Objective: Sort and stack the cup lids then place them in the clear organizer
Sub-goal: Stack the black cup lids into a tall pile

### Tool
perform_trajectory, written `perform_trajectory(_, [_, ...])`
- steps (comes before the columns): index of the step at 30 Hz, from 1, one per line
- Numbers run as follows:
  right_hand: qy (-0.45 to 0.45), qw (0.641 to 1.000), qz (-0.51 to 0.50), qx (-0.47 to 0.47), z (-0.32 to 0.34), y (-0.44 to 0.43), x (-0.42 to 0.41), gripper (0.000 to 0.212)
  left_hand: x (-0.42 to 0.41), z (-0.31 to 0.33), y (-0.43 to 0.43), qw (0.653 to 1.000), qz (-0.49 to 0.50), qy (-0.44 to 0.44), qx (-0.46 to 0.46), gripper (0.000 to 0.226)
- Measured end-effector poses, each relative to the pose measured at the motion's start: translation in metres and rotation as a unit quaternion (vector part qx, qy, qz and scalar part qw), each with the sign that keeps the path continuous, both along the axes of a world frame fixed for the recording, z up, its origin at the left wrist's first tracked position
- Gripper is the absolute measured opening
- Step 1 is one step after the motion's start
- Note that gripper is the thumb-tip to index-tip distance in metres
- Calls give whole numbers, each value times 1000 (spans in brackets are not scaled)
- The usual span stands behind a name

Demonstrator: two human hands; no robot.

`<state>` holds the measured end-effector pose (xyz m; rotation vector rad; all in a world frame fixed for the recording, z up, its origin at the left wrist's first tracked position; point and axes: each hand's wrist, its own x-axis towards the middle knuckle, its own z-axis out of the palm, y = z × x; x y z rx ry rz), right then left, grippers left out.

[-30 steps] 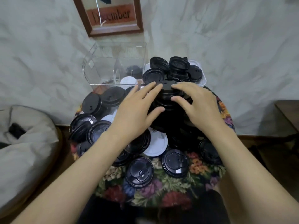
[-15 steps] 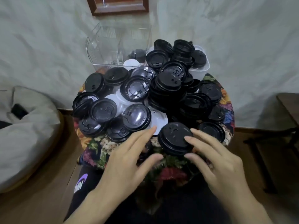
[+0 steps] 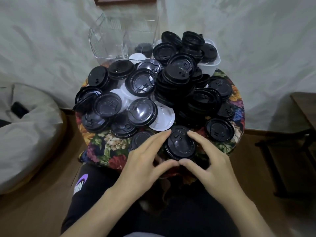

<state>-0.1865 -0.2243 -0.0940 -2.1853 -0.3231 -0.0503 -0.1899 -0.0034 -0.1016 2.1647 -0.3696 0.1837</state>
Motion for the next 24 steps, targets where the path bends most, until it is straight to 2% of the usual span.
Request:
perform_trajectory(2, [34, 999, 15, 31, 2, -1, 0, 80, -3, -3, -2, 1000, 8, -13, 5, 74])
perform_trajectory(4, [59, 993, 11, 103, 5, 0, -1, 75, -6, -4, -6, 1000, 12, -5, -28, 79])
perform_trajectory(7, [72, 977, -15, 198, 6, 5, -3, 69, -9, 1, -17, 973, 39, 121, -193, 89])
perform_trajectory(8, [72, 976, -20, 205, 5, 6, -3, 70, -9, 3, -22, 953, 42, 159, -254, 81])
perform_trajectory(10, [70, 976, -29, 204, 5, 7, -2, 73, -7, 3, -27, 914, 46, 200, -350, 48])
perform_trajectory(12, [67, 980, -27, 187, 6, 7, -1, 76, -5, 3, -28, 886, 46, 222, -405, 25])
perform_trajectory(15, [83, 985, -7, 151, 9, 7, 0, 84, -5, 2, -27, 880, 8, 233, -415, 25])
perform_trajectory(19, [89, 991, -6, 97, 11, 9, 3, 88, -2, -1, -19, 905, -32, 213, -366, 28])
perform_trajectory(24, [135, 976, 5, 170, 20, 17, -2, 68, 1, 1, -9, 927, -94, 189, -309, 13])
